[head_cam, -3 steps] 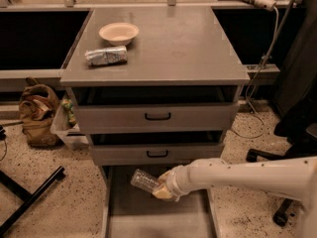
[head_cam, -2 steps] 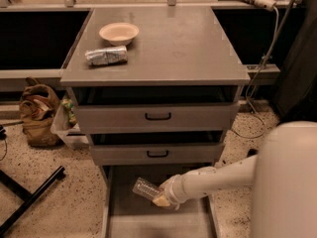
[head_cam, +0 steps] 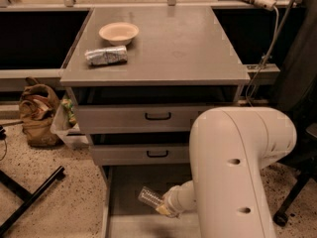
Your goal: Place water bottle into bottom drawer
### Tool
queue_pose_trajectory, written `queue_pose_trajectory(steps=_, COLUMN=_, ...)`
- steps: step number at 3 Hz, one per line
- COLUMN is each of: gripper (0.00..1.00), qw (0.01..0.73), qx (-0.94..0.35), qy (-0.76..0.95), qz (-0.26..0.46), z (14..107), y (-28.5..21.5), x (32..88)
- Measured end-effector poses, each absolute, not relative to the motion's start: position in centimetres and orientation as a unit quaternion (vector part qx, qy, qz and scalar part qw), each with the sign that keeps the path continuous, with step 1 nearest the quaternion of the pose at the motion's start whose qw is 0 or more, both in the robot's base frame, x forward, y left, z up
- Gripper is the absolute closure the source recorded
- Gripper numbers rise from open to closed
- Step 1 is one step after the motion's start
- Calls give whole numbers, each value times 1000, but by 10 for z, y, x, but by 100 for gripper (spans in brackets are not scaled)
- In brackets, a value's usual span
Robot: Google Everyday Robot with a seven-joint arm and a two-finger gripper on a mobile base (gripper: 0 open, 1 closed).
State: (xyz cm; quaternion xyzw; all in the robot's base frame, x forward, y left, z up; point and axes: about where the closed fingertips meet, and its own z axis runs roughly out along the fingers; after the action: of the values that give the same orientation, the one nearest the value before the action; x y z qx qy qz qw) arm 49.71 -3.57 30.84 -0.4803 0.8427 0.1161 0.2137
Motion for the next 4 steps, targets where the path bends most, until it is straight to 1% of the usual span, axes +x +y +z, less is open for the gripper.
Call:
queue_pose_trajectory(steps=3, gripper=100, qw=224, qx=-417, qy=863, qz=176, z=252, y=-39, x=489)
queue_pose_trajectory(steps=4, gripper=100, qw=224, qx=-417, qy=863, qz=176, z=252, y=-39, x=489)
